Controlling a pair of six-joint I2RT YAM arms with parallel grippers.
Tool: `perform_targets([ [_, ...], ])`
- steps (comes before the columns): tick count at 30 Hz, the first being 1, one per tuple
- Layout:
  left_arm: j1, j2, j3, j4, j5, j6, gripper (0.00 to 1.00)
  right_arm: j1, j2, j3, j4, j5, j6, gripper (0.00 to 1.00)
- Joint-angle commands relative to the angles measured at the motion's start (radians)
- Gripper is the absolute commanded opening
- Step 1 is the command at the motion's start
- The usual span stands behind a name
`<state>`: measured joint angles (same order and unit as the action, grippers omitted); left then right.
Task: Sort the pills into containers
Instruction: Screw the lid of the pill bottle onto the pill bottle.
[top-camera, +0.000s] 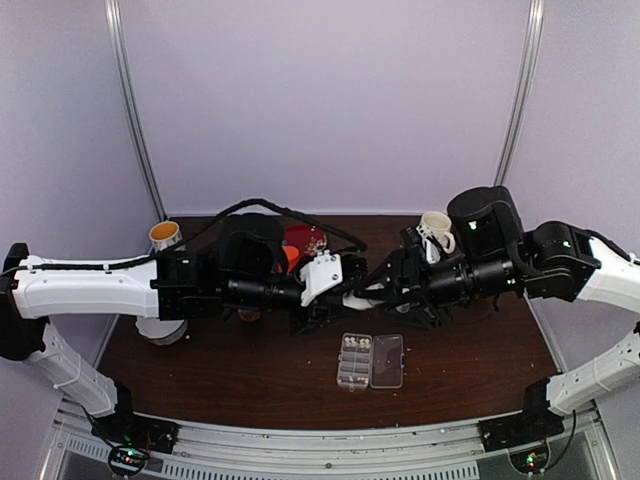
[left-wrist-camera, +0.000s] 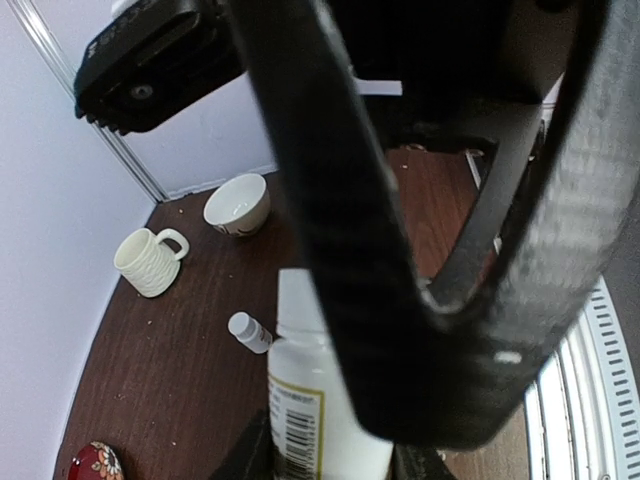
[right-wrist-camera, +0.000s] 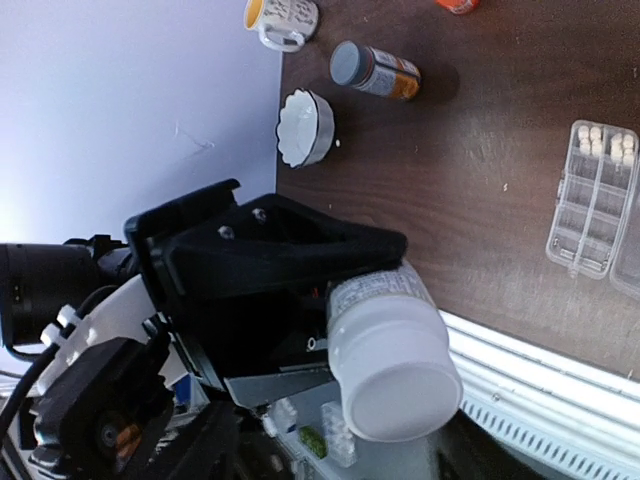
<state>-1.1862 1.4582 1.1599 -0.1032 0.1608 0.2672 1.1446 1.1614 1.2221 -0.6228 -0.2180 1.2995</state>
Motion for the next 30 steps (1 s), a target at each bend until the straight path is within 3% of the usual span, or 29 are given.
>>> perform_targets([
  [1, -0.001, -0.013, -0.004, 0.118, 0.027, -0.031, 0.0, -0.025, -0.037, 0.068, -0.087, 0.019, -0.198, 0.75],
  [3, -0.001, -0.022, -0.024, 0.118, 0.031, -0.05, 0.0, -0.037, -0.071, 0.046, -0.097, 0.049, -0.308, 0.8],
  [7, -0.001, -0.033, -0.044, 0.131, 0.057, -0.093, 0.0, -0.043, -0.17, -0.094, 0.022, 0.006, -0.591, 0.8],
  [9, -0.001, -0.033, -0.049, 0.143, 0.085, -0.116, 0.0, -0.043, -0.207, -0.168, 0.081, -0.098, -0.859, 0.77],
  [12, -0.001, -0.036, -0.058, 0.18, 0.144, -0.156, 0.0, -0.043, -0.257, -0.23, 0.057, -0.21, -1.398, 0.72],
  [16, -0.001, -0.036, -0.063, 0.222, 0.206, -0.215, 0.0, -0.043, -0.297, -0.25, 0.075, -0.129, -1.863, 0.71],
  [20, -0.001, -0.038, -0.062, 0.215, 0.231, -0.243, 0.0, -0.043, -0.258, -0.2, 0.102, -0.092, -2.056, 0.71],
  [23, -0.001, -0.045, -0.065, 0.202, 0.242, -0.25, 0.0, -0.043, -0.22, -0.144, 0.061, -0.093, -2.11, 0.71],
  [30, -0.001, -0.047, -0.078, 0.207, 0.278, -0.264, 0.0, -0.043, -0.167, -0.067, -0.003, -0.119, -2.191, 0.56],
])
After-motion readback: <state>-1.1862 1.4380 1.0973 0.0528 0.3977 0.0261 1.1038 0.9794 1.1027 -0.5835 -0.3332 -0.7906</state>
